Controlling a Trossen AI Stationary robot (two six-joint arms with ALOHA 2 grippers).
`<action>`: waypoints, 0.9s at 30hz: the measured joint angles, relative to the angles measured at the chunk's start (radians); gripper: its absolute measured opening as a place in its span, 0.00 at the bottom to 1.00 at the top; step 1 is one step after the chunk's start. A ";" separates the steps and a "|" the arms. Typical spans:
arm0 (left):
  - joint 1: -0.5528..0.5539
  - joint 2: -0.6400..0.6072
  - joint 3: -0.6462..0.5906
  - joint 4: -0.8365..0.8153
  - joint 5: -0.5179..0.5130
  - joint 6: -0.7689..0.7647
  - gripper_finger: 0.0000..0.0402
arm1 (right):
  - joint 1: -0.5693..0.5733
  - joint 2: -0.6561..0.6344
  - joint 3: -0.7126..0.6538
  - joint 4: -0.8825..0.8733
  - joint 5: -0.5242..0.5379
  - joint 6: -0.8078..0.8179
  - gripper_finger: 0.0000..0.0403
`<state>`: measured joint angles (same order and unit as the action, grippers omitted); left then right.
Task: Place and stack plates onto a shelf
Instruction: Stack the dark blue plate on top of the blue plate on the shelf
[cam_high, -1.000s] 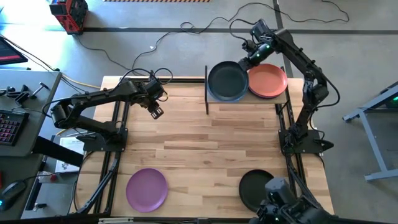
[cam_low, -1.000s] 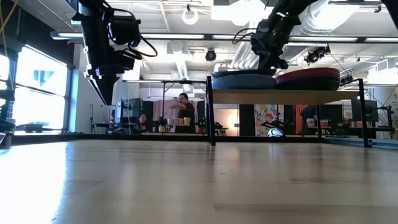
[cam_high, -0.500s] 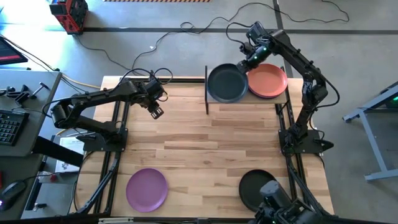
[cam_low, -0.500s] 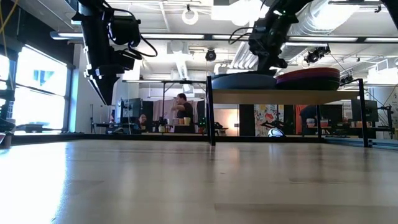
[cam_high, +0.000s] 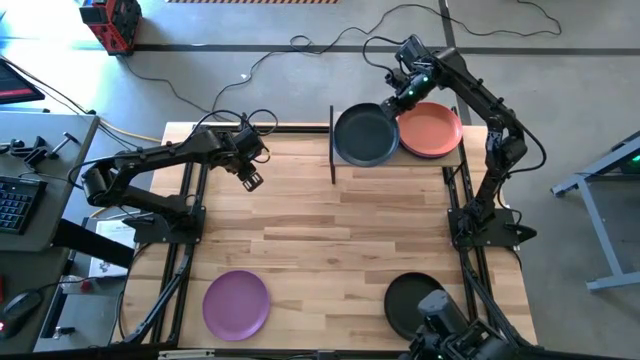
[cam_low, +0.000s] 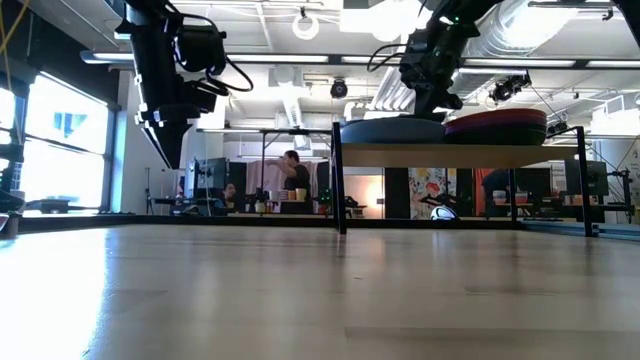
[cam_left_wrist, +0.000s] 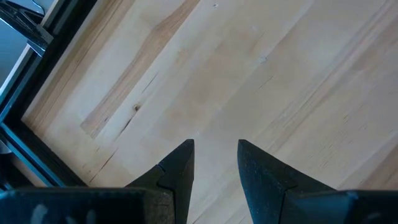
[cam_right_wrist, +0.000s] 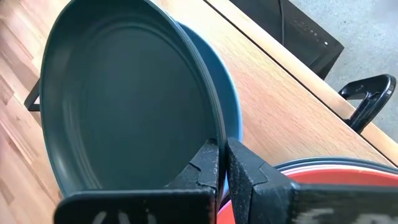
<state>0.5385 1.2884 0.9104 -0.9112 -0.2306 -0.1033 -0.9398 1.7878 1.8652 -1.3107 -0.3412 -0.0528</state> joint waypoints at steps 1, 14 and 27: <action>0.000 0.000 0.000 0.000 0.000 0.000 0.28 | 0.000 0.000 0.000 0.003 0.000 0.000 0.00; 0.000 0.000 0.000 0.000 0.000 0.001 0.28 | 0.000 0.000 0.000 0.010 0.035 0.010 0.00; 0.000 0.000 0.000 0.000 -0.041 -0.029 0.28 | 0.000 0.000 0.000 0.006 0.035 0.003 0.02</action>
<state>0.5381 1.2884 0.9104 -0.9112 -0.2715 -0.1321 -0.9396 1.7874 1.8648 -1.3045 -0.3061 -0.0500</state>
